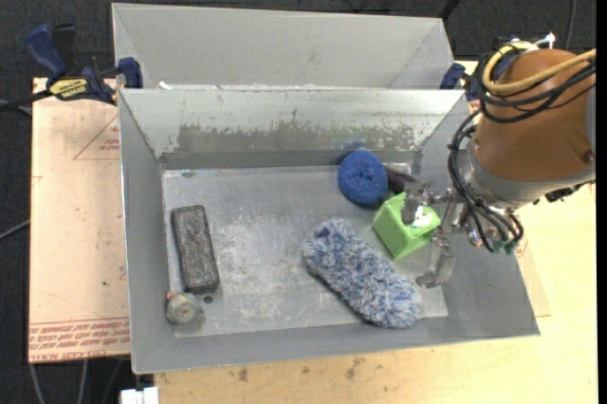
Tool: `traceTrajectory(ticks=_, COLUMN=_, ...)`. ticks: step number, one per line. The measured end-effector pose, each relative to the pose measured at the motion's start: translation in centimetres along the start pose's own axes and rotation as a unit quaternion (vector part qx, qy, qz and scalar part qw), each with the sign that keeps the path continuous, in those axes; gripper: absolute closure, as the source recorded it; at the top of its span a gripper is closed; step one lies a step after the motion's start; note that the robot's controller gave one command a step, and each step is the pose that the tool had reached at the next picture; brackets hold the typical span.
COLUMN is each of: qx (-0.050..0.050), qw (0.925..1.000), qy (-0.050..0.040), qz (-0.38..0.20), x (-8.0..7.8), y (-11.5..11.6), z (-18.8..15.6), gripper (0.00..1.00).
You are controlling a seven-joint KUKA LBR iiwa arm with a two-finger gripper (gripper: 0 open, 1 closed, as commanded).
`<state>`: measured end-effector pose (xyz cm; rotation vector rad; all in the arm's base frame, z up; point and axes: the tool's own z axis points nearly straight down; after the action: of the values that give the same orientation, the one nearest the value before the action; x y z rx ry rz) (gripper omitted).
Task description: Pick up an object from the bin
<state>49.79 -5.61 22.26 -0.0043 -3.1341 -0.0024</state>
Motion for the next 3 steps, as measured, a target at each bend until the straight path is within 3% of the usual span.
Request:
traceTrajectory(ticks=1, qx=0.001, qw=1.0000, qy=-0.0041, qz=-0.002, x=-0.2, y=0.0, z=-0.4, gripper=0.00)
traceTrajectory(ticks=2, qx=0.001, qw=0.9952, qy=-0.0048, qz=-0.097, x=0.4, y=1.4, z=4.6, gripper=0.00)
traceTrajectory(ticks=3, qx=0.000, qw=0.9883, qy=-0.0026, qz=-0.153, x=2.0, y=4.6, z=7.2, gripper=0.00)
